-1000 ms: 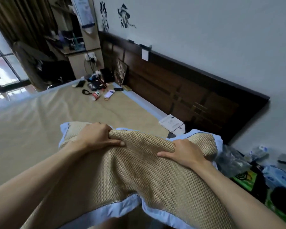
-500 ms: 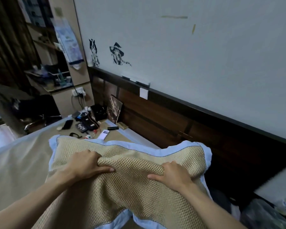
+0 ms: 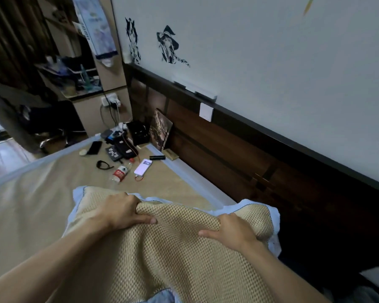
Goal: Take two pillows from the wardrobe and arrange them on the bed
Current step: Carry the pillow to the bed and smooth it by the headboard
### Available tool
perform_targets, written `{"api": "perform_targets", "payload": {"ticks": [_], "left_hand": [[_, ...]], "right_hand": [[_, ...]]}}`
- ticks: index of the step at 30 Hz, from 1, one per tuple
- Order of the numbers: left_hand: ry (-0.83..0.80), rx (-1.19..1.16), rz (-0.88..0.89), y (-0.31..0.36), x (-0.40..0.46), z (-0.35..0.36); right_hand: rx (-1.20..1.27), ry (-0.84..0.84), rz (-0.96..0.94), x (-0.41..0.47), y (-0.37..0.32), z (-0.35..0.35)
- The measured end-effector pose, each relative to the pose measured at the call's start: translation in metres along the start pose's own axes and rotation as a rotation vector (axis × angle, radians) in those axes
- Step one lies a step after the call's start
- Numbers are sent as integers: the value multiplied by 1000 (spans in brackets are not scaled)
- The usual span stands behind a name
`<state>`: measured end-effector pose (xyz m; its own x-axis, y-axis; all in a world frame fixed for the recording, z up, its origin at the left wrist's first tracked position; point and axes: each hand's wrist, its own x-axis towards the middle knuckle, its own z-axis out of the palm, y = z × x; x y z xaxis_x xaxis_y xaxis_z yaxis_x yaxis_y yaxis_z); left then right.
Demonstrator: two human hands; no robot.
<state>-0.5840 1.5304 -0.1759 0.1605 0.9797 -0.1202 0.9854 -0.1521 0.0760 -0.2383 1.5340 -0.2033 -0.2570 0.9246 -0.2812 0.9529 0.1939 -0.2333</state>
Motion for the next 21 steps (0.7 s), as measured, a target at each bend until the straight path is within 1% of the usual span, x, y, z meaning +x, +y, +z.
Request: {"api": "perform_targets", "payload": {"ticks": [3,6,8,10,13,15,18,21], "left_hand": [[15,36,-58,-2,16,18],[23,23,-171,-3,43,19],[-16,35,-237,-3,64,13],[-43,40,-267,2,90,8],[-16,51,-215,16,139,-3],[0,75,-149,27,177,-11],[-37,118,-81,47,226,-22],[-82,124,-35,60,252,-25]], "right_hand": [[44,-53,-76,37,11,-1],[18,-40,-158,98,21,-9],[-7,-18,-210,133,28,-16],[-3,15,-233,157,41,-20],[-19,65,-179,187,71,-27],[-11,51,-132,203,94,-36],[25,31,-53,209,125,-53],[54,22,-14,212,143,-62]]}}
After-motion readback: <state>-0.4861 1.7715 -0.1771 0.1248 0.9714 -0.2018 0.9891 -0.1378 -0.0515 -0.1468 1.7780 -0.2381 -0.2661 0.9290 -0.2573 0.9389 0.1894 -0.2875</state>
